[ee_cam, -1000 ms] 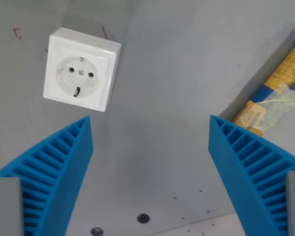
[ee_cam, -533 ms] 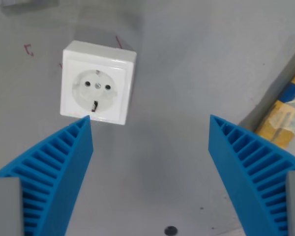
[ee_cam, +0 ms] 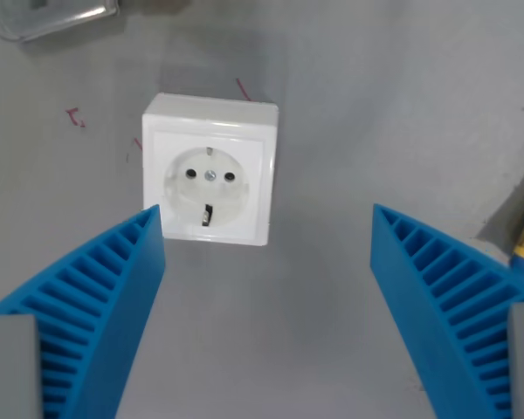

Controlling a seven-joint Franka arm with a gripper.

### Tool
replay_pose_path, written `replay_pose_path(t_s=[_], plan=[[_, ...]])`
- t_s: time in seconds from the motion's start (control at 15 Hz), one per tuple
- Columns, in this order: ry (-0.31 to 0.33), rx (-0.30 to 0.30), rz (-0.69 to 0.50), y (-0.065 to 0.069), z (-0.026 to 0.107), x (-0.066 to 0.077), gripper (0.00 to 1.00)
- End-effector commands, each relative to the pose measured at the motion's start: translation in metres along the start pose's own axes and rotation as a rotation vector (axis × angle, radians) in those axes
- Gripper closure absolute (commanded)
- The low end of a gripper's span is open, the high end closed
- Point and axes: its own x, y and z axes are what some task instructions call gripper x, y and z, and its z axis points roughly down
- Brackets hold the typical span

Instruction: Move above the white socket

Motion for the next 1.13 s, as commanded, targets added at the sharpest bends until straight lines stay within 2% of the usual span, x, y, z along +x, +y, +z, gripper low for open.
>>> replay_pose_path(t_s=[0.07,0.6,1.13], plan=[[0.008,-0.057,0.135,-0.012,0.005,0.006,0.0],[0.012,-0.074,0.15,-0.025,0.02,0.007,0.0],[0.034,-0.069,0.136,-0.029,0.026,0.004,0.0]])
